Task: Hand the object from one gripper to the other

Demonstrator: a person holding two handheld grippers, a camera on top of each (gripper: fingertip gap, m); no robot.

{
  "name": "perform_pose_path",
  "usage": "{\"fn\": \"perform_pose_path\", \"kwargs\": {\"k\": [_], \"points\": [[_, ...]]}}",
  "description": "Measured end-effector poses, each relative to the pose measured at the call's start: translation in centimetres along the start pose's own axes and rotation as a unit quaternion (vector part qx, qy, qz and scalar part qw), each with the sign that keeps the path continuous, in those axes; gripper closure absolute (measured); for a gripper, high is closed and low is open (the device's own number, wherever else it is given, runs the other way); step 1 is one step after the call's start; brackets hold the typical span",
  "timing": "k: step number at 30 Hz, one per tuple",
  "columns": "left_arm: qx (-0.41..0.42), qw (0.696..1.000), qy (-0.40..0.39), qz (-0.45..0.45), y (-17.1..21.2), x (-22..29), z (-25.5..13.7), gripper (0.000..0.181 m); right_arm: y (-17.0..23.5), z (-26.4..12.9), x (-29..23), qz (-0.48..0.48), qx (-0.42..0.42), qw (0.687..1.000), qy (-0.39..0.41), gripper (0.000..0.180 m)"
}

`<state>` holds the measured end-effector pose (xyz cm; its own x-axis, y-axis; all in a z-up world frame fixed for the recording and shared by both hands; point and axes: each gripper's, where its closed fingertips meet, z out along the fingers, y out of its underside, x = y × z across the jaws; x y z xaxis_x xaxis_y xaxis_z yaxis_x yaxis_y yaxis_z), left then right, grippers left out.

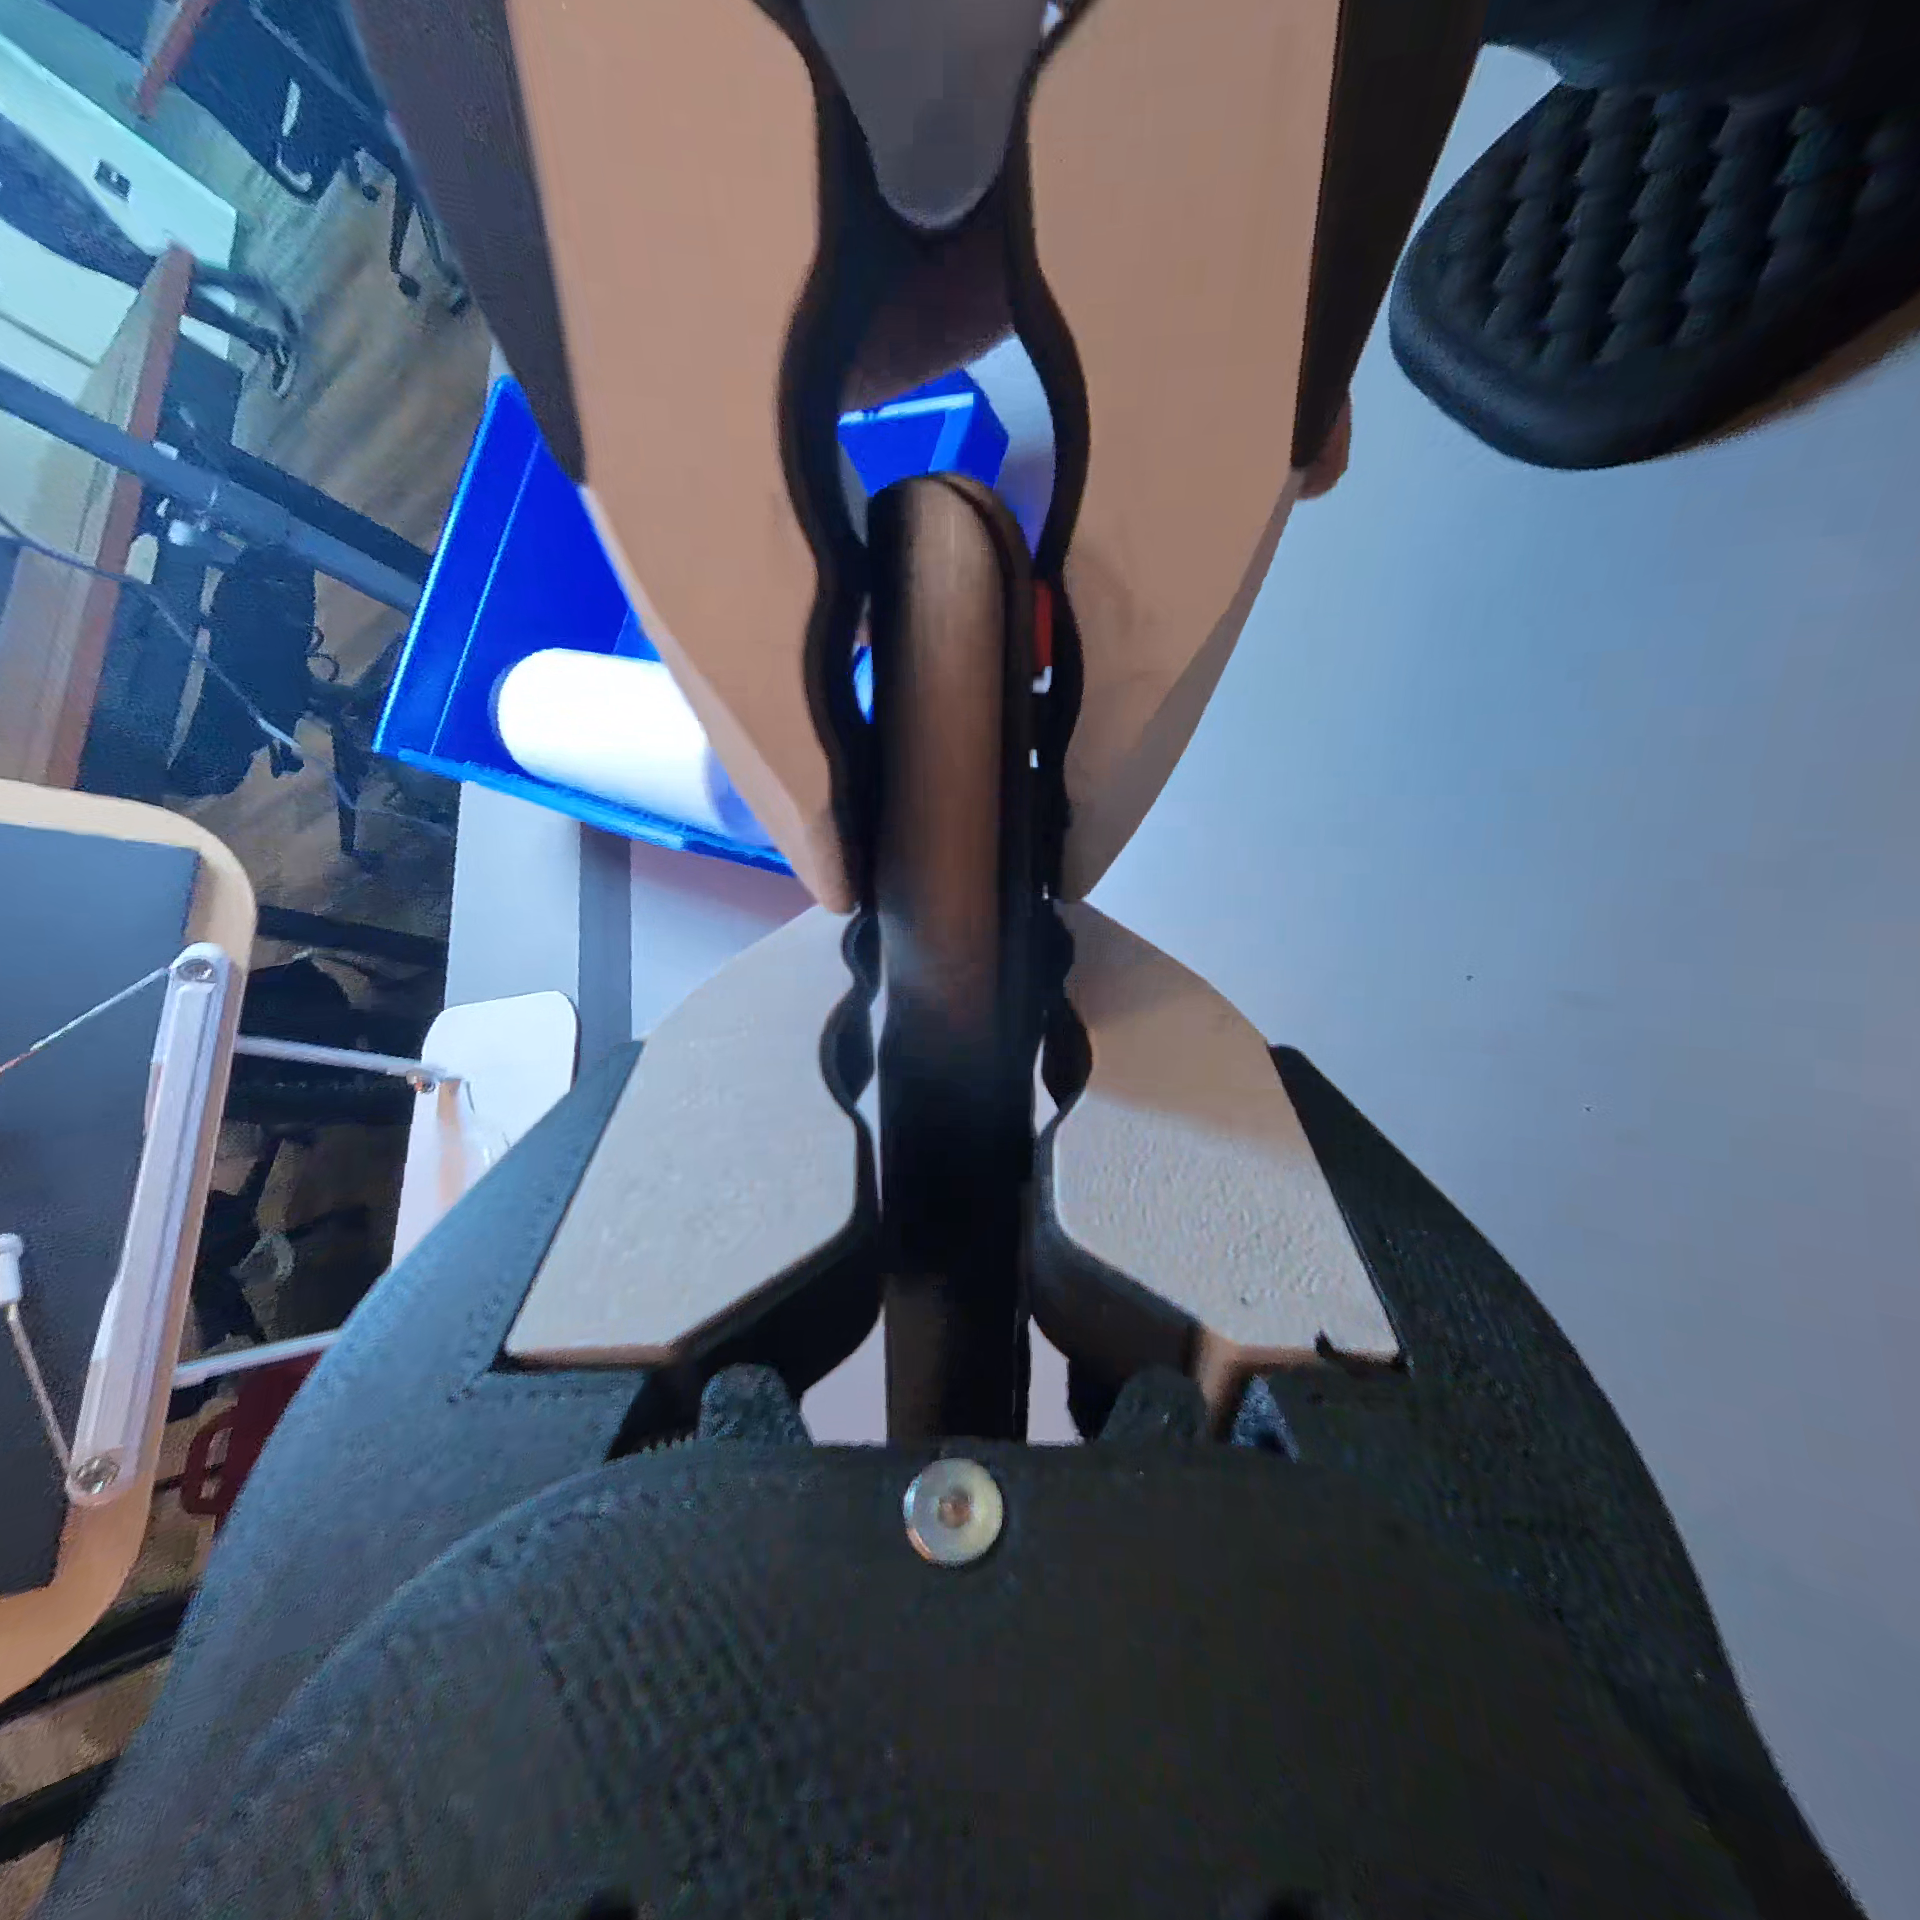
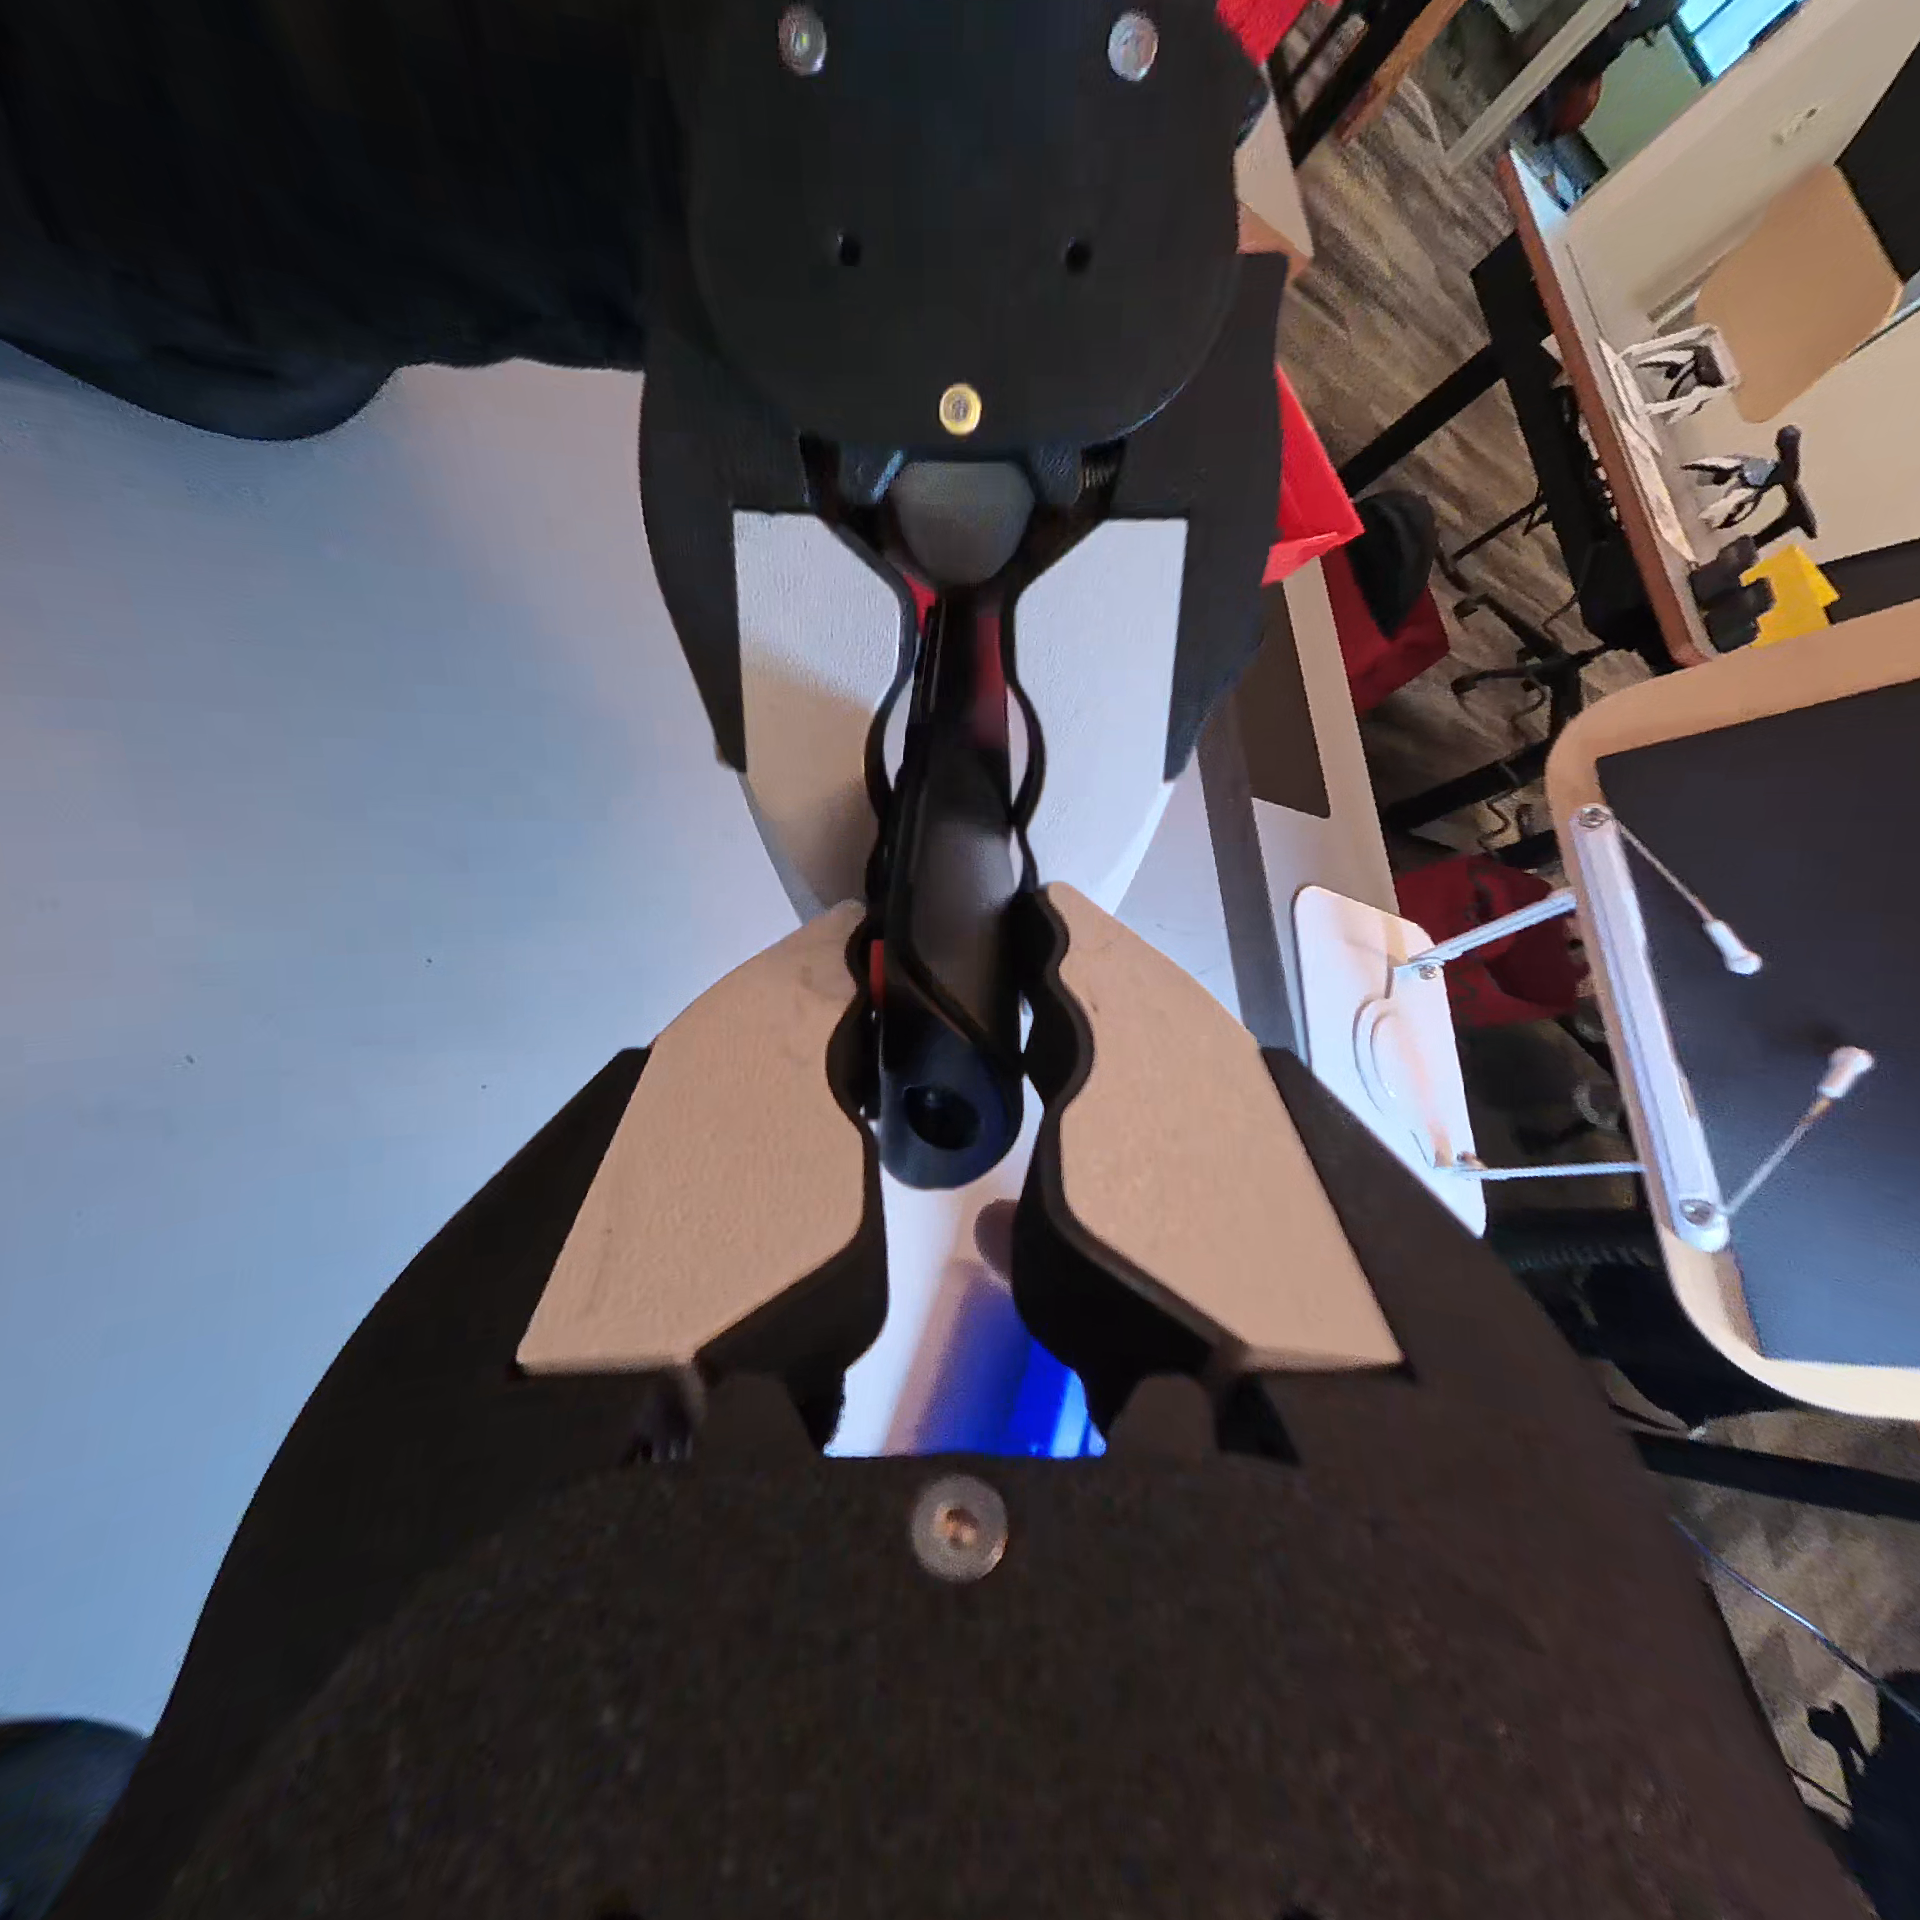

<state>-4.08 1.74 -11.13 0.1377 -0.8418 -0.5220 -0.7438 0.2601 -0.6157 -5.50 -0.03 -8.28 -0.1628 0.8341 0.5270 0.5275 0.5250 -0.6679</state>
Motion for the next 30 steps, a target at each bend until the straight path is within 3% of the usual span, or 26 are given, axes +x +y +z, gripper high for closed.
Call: {"fn": "perform_pose_path", "kwargs": {"k": [3,7,9,12,15,16,18,24,27,30], "points": [[0.052,0.998,-0.010,-0.030,-1.2,-1.0,-0.1,0.153,-1.7,-0.9,1.4,0.003,0.060,0.997,0.043,0.151],[0.214,0.967,-0.018,-0.135,-3.7,-3.9,-3.4,0.155,-4.0,-4.2,4.4,0.082,0.186,0.975,0.084,0.128],[0.330,0.919,-0.004,-0.213,-4.9,-5.8,-6.6,0.155,-3.5,-5.2,5.2,0.120,0.214,0.966,0.078,0.122],[0.492,0.817,0.030,-0.299,-6.1,-7.9,-10.9,0.155,-2.8,-3.9,5.3,0.142,0.217,0.964,0.064,0.119],[0.544,0.767,0.051,-0.337,-6.3,-8.2,-11.0,0.155,-4.3,-0.5,3.2,0.178,0.247,0.952,-0.005,0.117],[0.547,0.764,0.052,-0.338,-6.4,-8.0,-10.4,0.155,-4.6,0.7,2.9,0.190,0.253,0.949,-0.005,0.123],[0.536,0.772,0.059,-0.336,-6.8,-7.5,-9.4,0.155,-4.4,2.4,2.6,0.194,0.246,0.950,0.008,0.152],[0.460,0.835,0.019,-0.301,-6.3,-7.7,-10.6,0.148,-3.6,0.2,4.0,0.196,0.249,0.948,0.024,0.155],[0.434,0.859,-0.031,-0.269,-5.1,-8.6,-12.4,0.144,-2.4,-0.6,4.8,0.154,0.207,0.964,0.068,0.156],[0.348,0.910,-0.073,-0.212,-3.3,-8.4,-12.9,0.139,-1.5,-1.3,5.4,0.101,0.157,0.976,0.111,0.156]]}}
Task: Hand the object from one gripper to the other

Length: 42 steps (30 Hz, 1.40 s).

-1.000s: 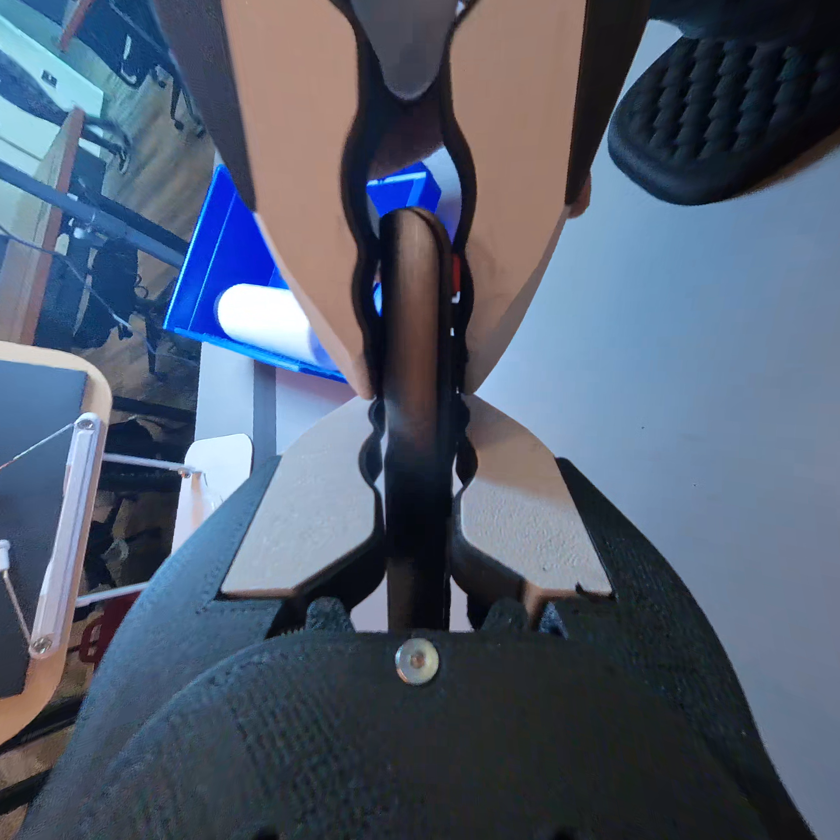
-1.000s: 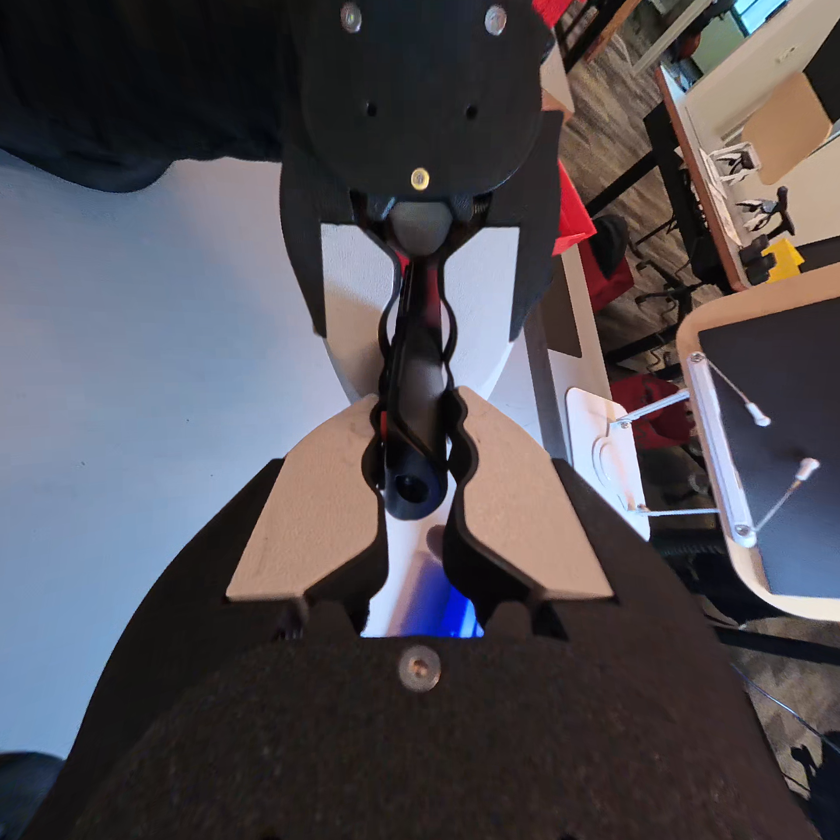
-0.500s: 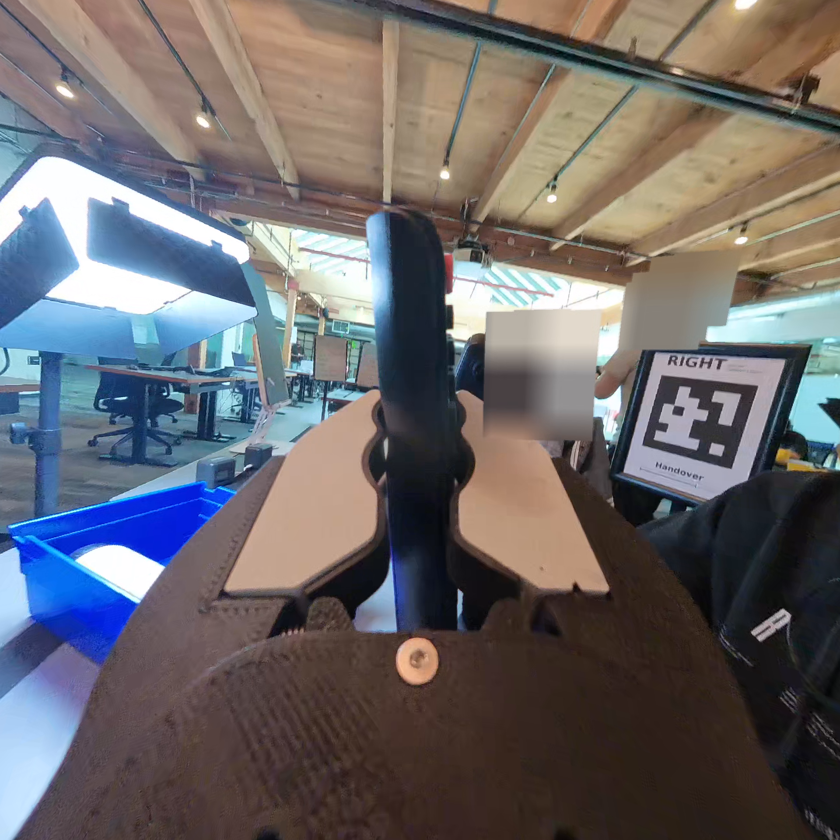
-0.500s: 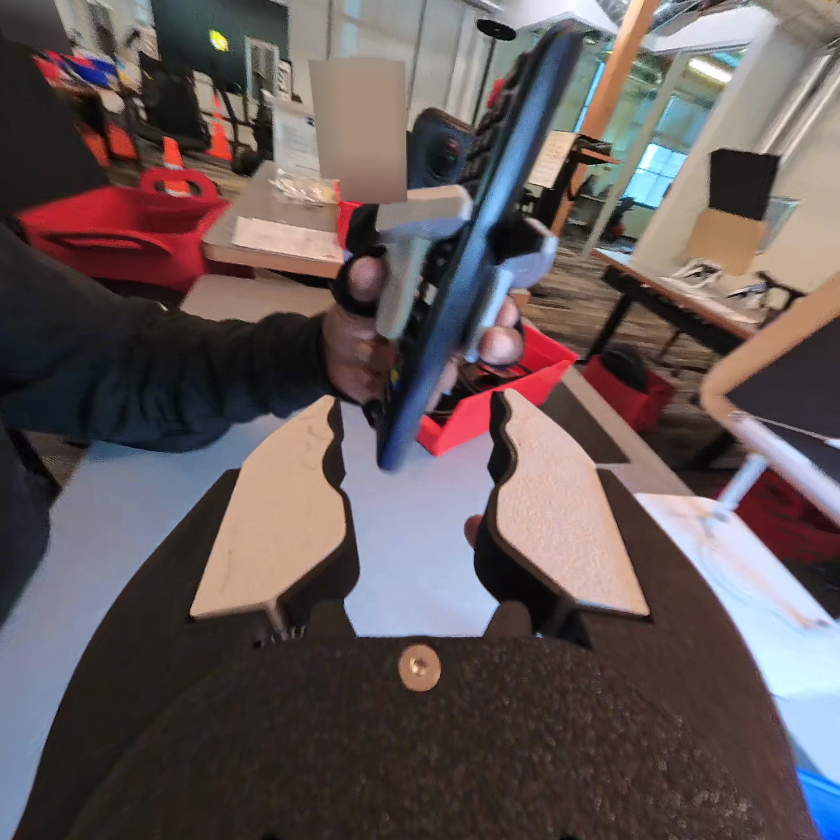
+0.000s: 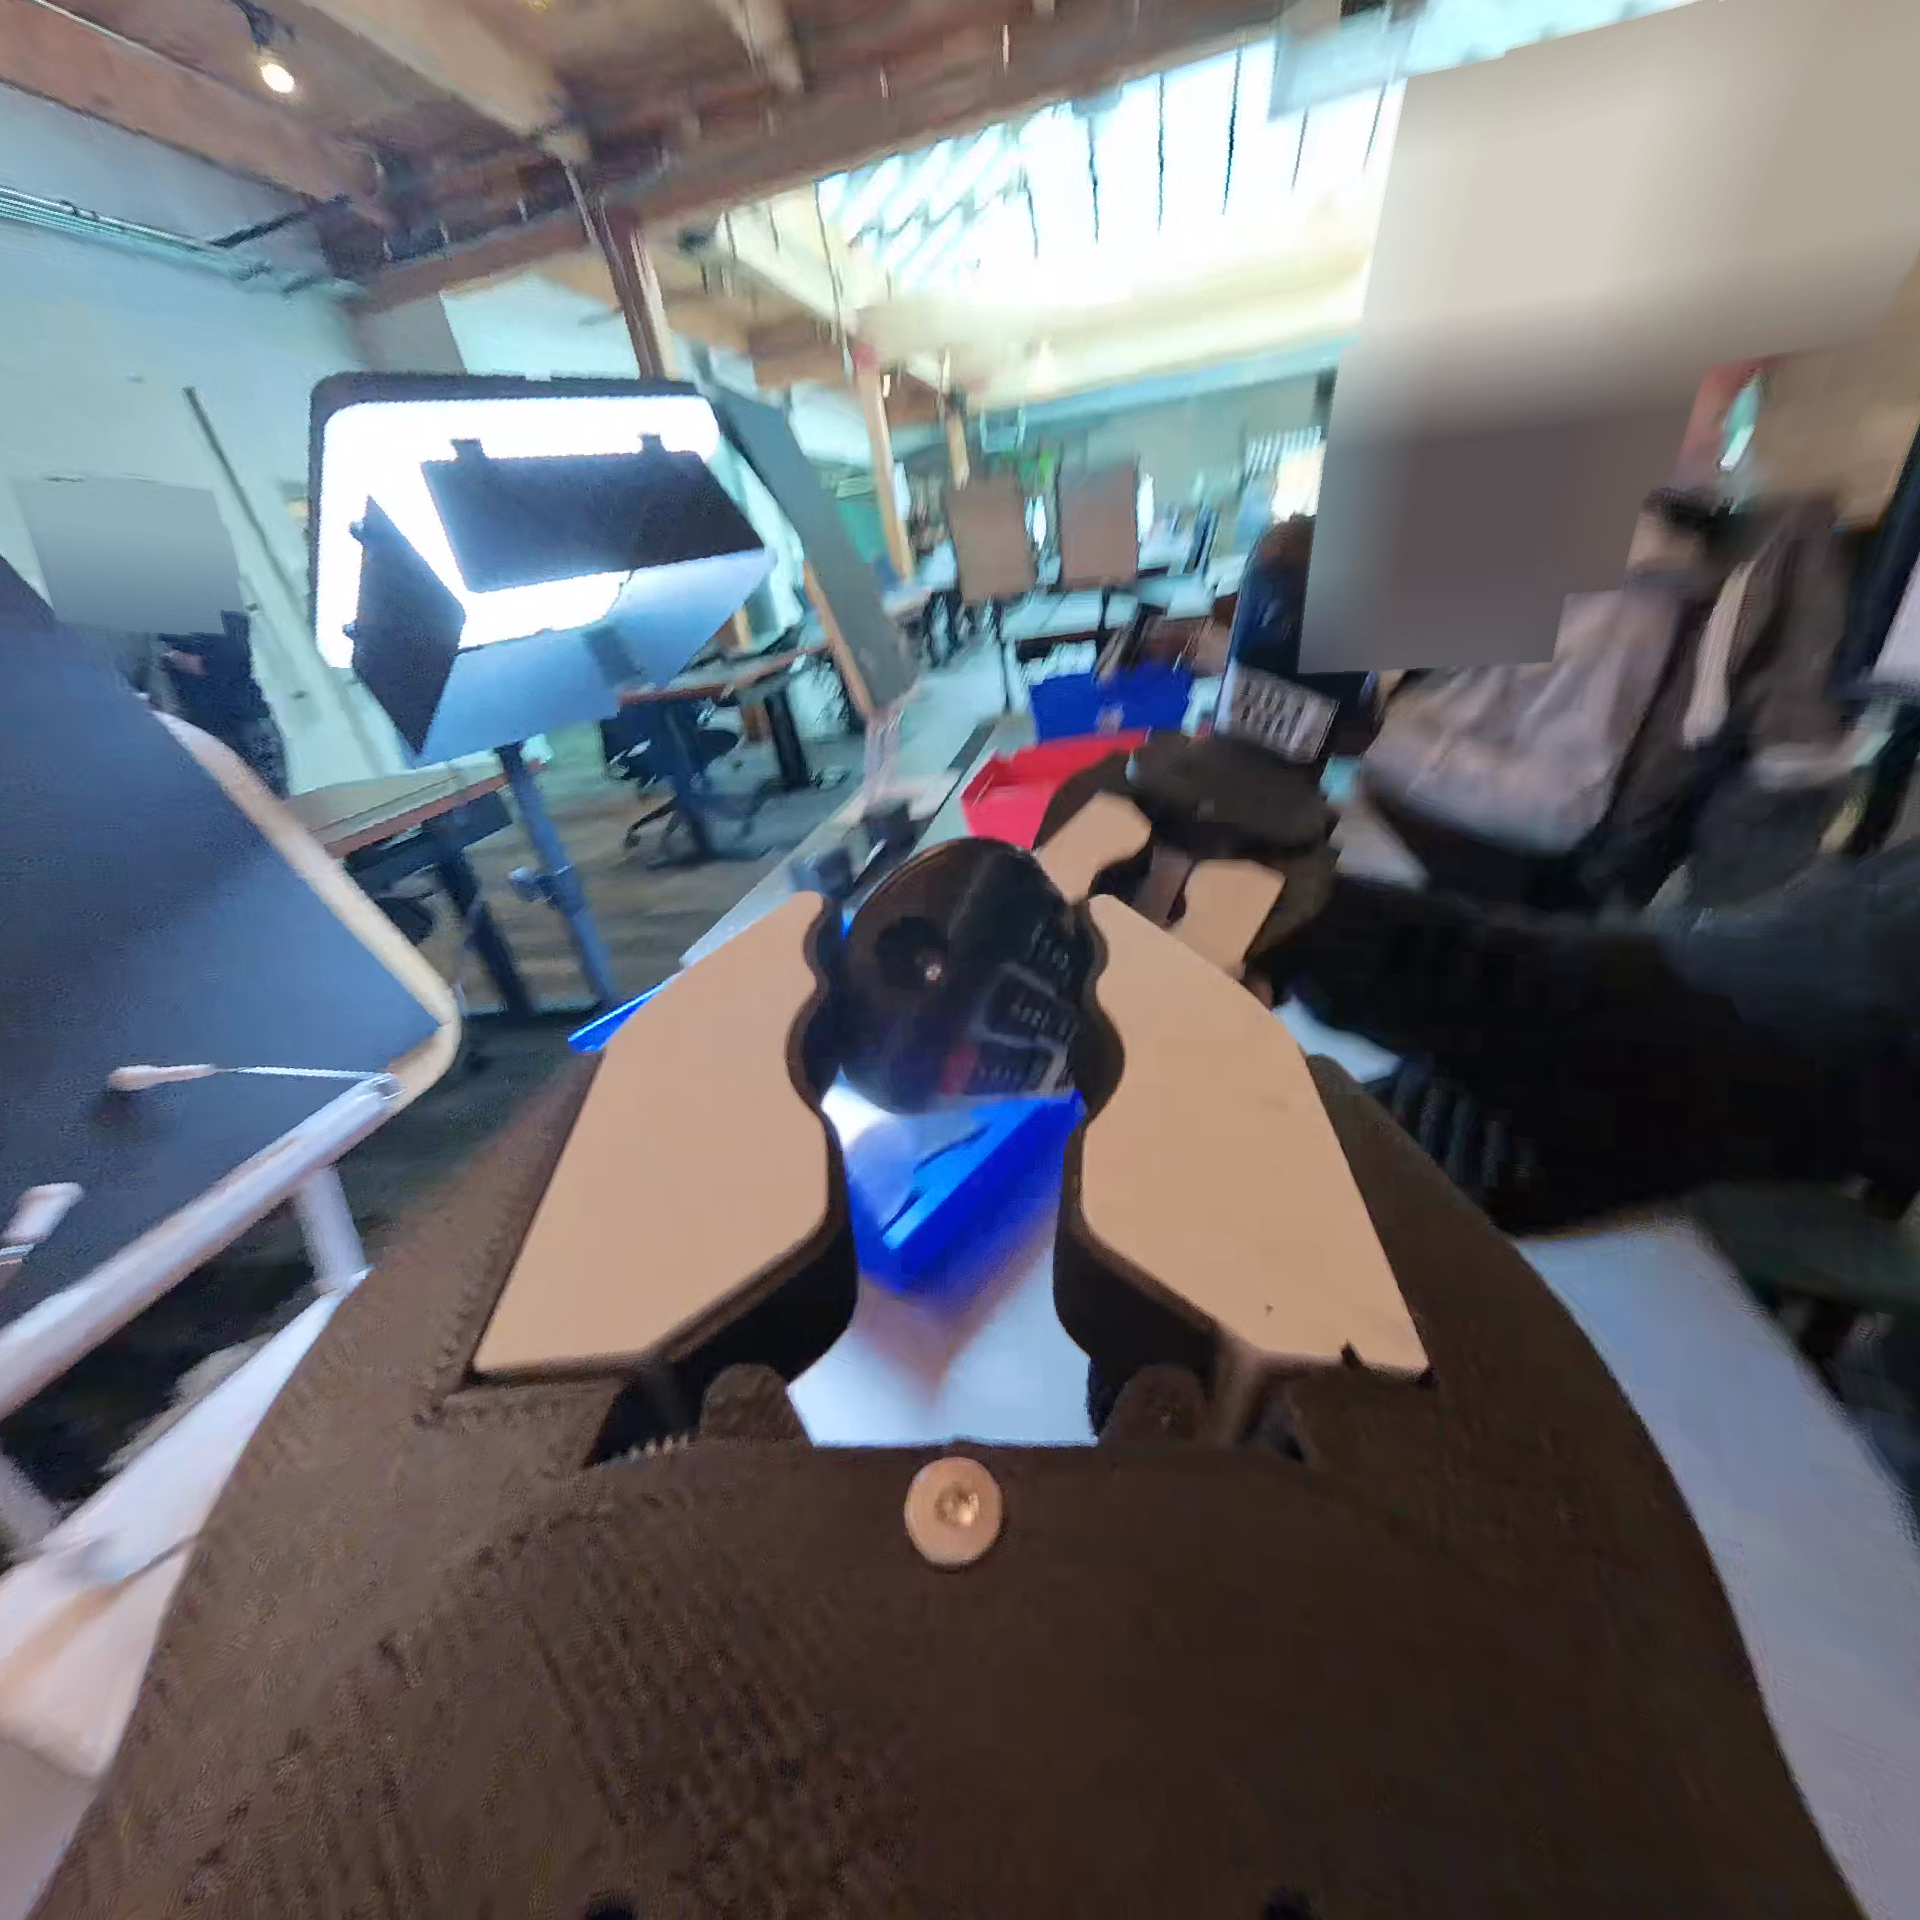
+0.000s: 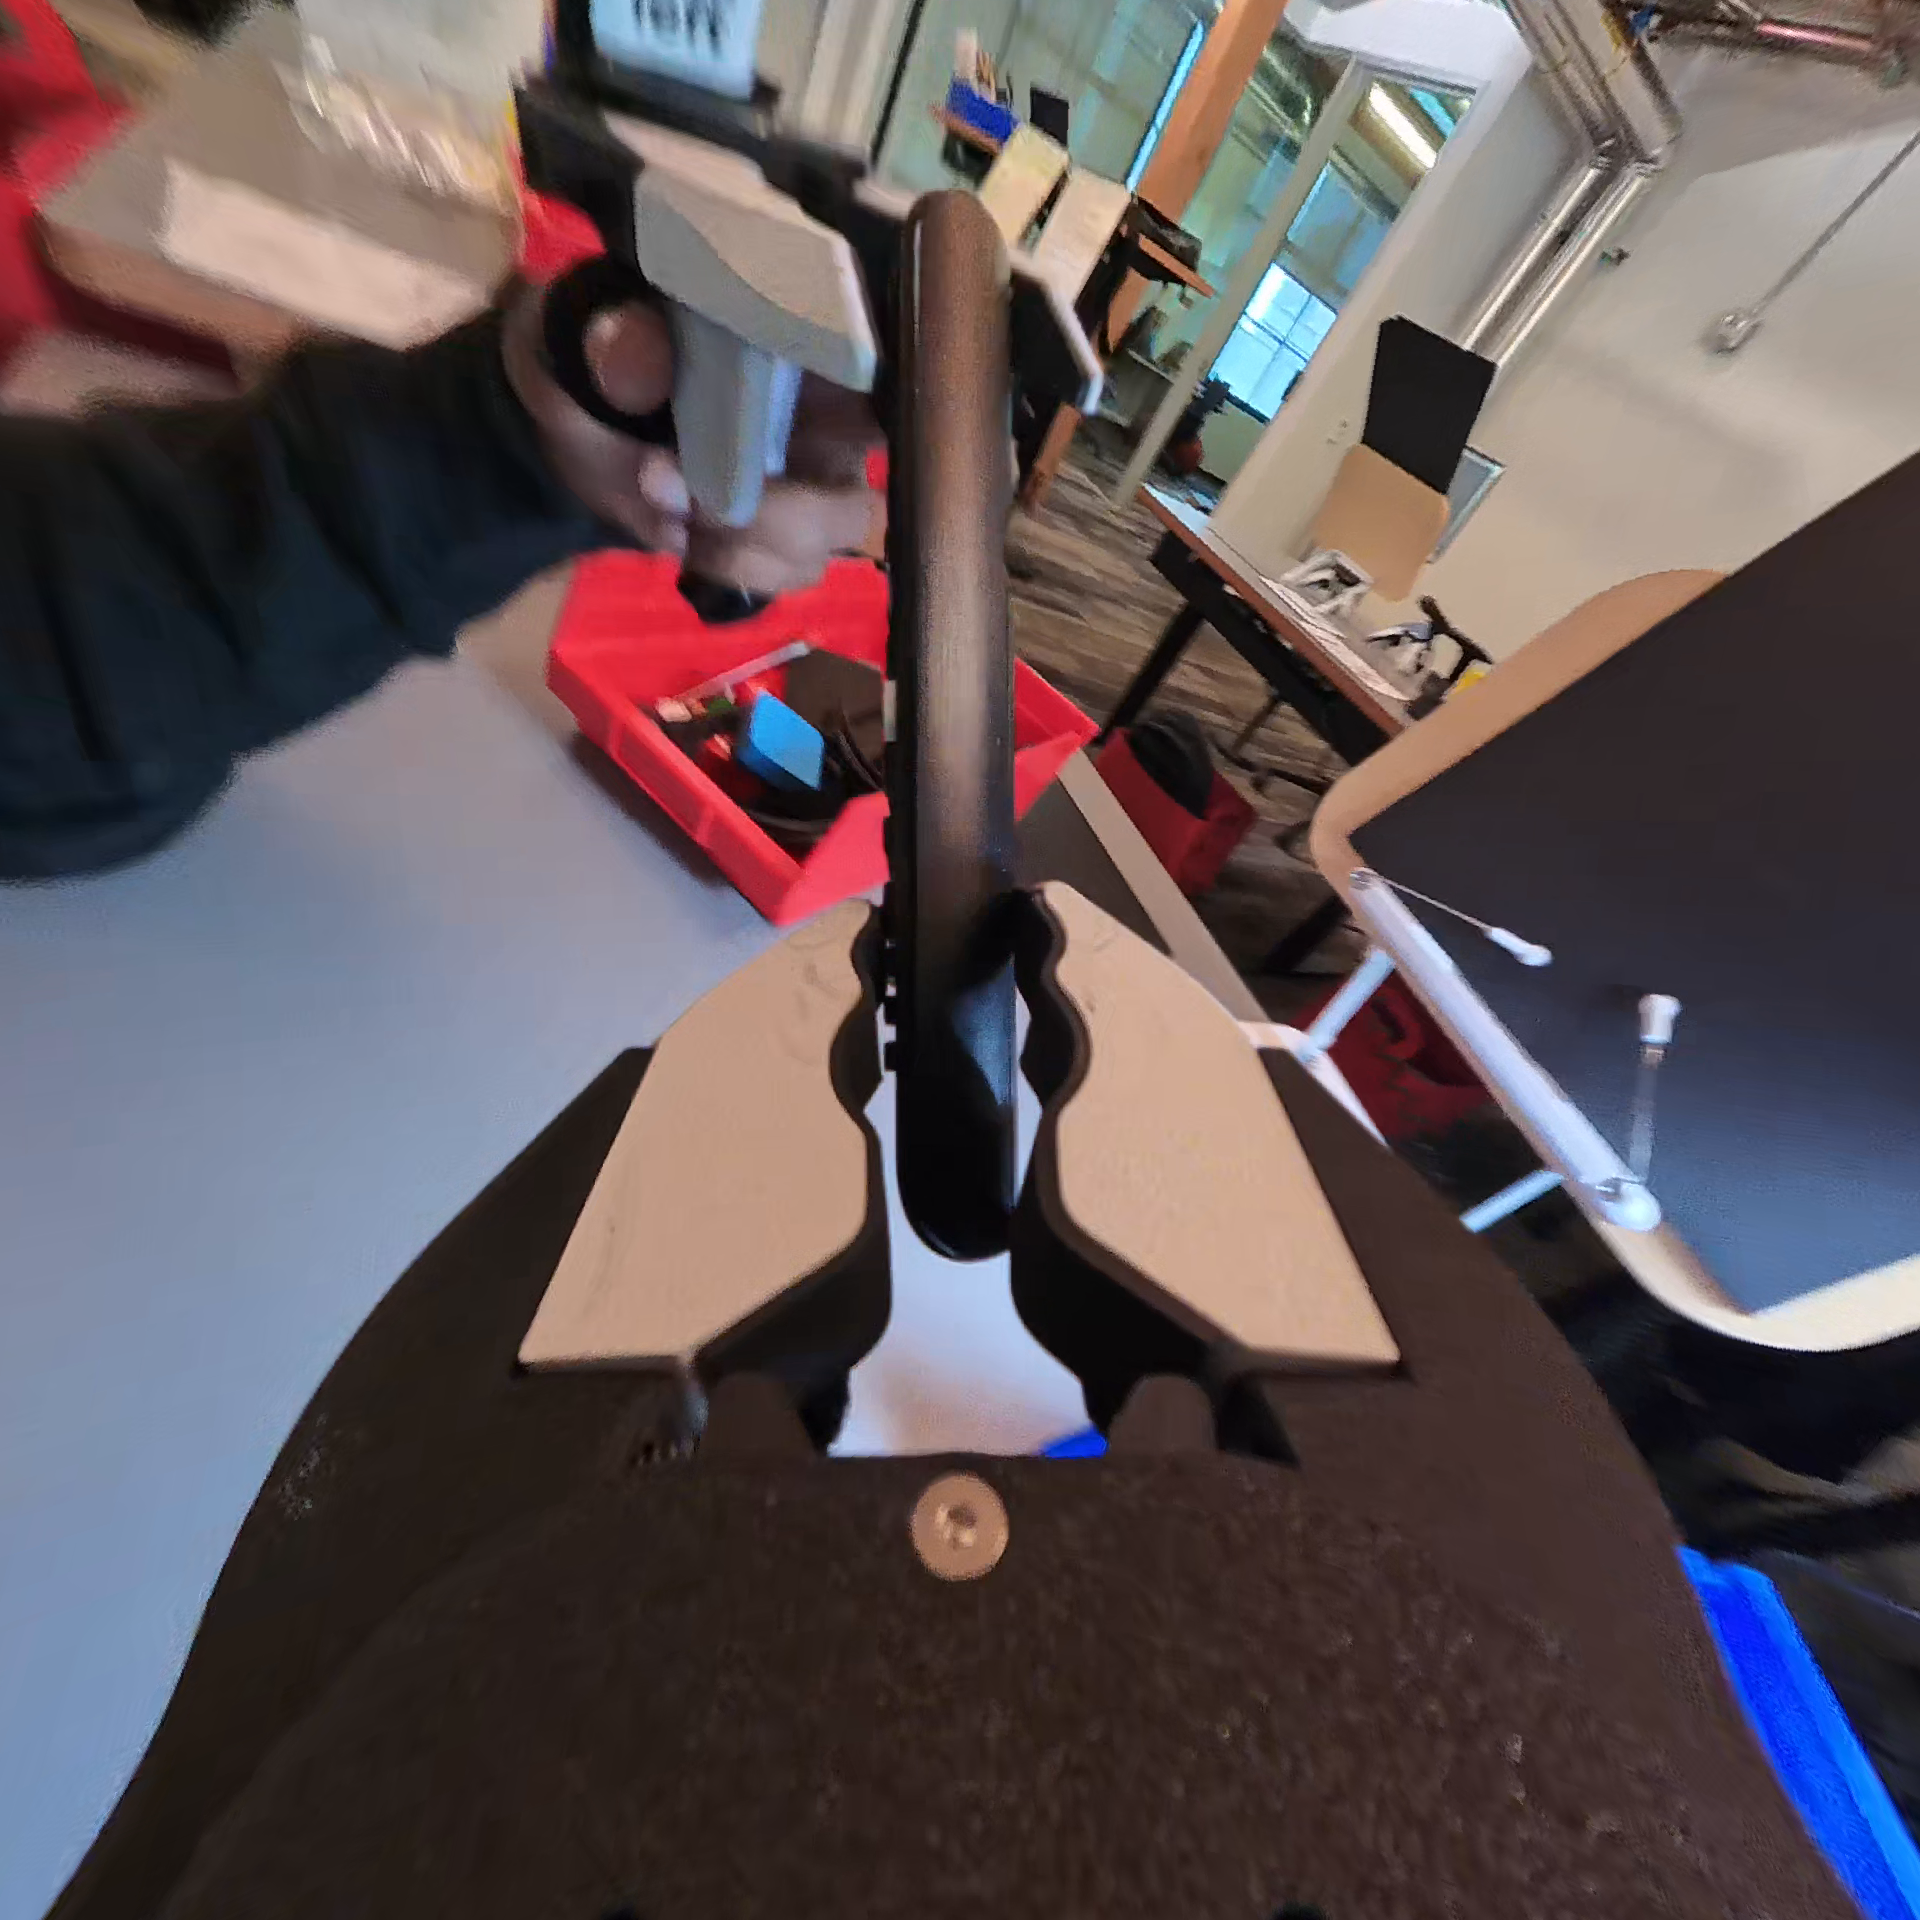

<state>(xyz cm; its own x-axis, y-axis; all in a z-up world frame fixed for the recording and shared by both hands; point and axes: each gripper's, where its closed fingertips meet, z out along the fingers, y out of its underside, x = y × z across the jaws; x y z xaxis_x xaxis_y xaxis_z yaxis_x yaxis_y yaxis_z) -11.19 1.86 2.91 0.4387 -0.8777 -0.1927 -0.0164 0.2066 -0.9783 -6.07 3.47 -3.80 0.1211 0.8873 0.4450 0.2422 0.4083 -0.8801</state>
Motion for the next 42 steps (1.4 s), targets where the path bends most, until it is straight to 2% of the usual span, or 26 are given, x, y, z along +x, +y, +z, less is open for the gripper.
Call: {"fn": "perform_pose_path", "kwargs": {"k": [4,7,9,12,13,15,18,20,25,28,32,35,38,42], "points": [[-0.141,0.983,-0.019,0.118,3.0,0.6,-0.8,0.137,0.8,-0.6,0.0,-0.103,-0.055,0.993,0.024,0.156],[-0.269,0.940,-0.031,0.208,6.8,0.6,-0.6,0.135,1.8,-0.8,-0.7,-0.169,-0.111,0.979,0.020,0.156],[-0.345,0.905,-0.036,0.245,9.4,0.3,-0.6,0.140,2.7,-1.1,-0.8,-0.206,-0.156,0.966,0.022,0.156],[-0.386,0.876,-0.033,0.288,11.7,0.0,0.2,0.148,3.6,-1.5,-1.1,-0.224,-0.197,0.954,0.016,0.156],[-0.385,0.874,-0.030,0.296,12.0,0.0,0.5,0.151,3.9,-1.7,-0.8,-0.231,-0.209,0.950,0.022,0.156],[-0.348,0.891,-0.017,0.291,11.5,0.4,1.2,0.154,3.3,-2.2,-0.4,-0.223,-0.192,0.955,0.027,0.155],[-0.265,0.933,0.016,0.241,9.5,1.3,1.4,0.155,-0.2,-3.4,0.8,-0.150,-0.089,0.983,0.051,0.141],[-0.204,0.958,0.034,0.199,8.1,1.6,1.3,0.156,-2.4,-4.9,1.6,-0.110,-0.015,0.992,0.060,0.141],[-0.075,0.991,0.062,0.094,5.6,1.2,1.0,0.156,-3.5,-7.1,3.6,-0.005,0.075,0.996,0.047,0.130],[0.023,0.998,0.056,0.025,4.1,0.6,1.7,0.156,-3.7,-6.6,4.5,0.101,0.144,0.984,0.015,0.124],[0.126,0.991,0.009,-0.043,3.1,-0.1,3.5,0.156,-4.0,-4.1,5.6,0.258,0.218,0.941,0.022,0.123],[0.129,0.988,-0.084,-0.011,4.4,-1.0,4.9,0.156,-3.3,-1.9,5.8,0.349,0.228,0.907,0.061,0.118],[0.080,0.977,-0.182,0.070,6.5,-1.6,5.9,0.156,-2.3,-0.3,5.2,0.389,0.207,0.894,0.083,0.112],[0.058,0.964,-0.210,0.151,8.1,-0.4,7.0,0.156,-0.2,0.5,5.6,0.427,0.177,0.881,0.098,0.113]]}}
